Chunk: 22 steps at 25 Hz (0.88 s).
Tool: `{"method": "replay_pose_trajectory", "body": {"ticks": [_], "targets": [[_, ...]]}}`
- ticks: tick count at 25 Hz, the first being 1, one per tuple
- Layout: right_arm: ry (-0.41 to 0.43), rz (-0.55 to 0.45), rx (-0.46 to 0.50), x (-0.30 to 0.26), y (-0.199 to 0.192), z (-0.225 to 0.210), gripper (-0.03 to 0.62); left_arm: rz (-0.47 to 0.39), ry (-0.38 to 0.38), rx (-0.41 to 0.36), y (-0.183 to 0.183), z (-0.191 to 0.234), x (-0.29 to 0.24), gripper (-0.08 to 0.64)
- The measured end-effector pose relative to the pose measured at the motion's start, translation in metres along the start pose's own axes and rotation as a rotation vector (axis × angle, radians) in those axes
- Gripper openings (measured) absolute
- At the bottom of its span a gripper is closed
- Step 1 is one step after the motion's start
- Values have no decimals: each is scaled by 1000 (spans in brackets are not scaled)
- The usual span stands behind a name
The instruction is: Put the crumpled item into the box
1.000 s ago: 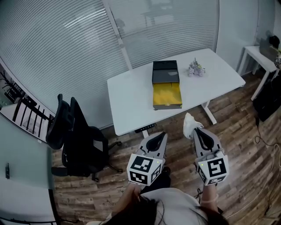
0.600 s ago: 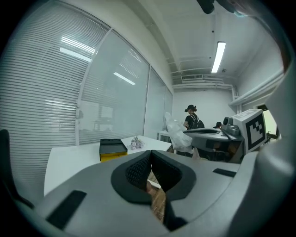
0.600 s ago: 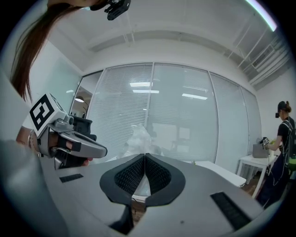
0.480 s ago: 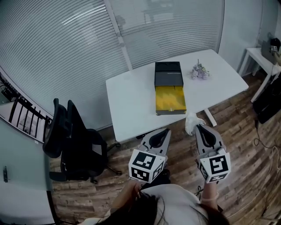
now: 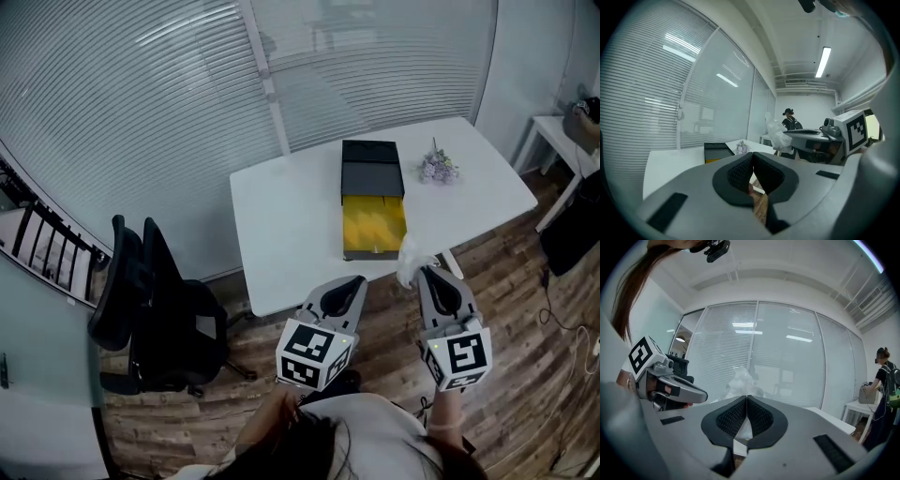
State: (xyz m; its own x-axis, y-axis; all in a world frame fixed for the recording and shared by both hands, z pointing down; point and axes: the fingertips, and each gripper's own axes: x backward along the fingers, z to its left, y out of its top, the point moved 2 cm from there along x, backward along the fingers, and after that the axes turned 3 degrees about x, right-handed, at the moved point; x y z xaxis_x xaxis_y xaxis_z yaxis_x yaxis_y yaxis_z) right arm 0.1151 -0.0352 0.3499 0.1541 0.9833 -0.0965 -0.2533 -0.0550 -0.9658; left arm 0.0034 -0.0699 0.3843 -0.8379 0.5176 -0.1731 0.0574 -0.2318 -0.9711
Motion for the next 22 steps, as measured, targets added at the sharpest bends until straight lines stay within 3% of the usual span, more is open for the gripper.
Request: {"method": "replay_pose_trajectory", "body": {"ticks": [22], "targets": [[15,37,2,-52,-7,-10,29,5,23,62,-1,47,-25,17]]}}
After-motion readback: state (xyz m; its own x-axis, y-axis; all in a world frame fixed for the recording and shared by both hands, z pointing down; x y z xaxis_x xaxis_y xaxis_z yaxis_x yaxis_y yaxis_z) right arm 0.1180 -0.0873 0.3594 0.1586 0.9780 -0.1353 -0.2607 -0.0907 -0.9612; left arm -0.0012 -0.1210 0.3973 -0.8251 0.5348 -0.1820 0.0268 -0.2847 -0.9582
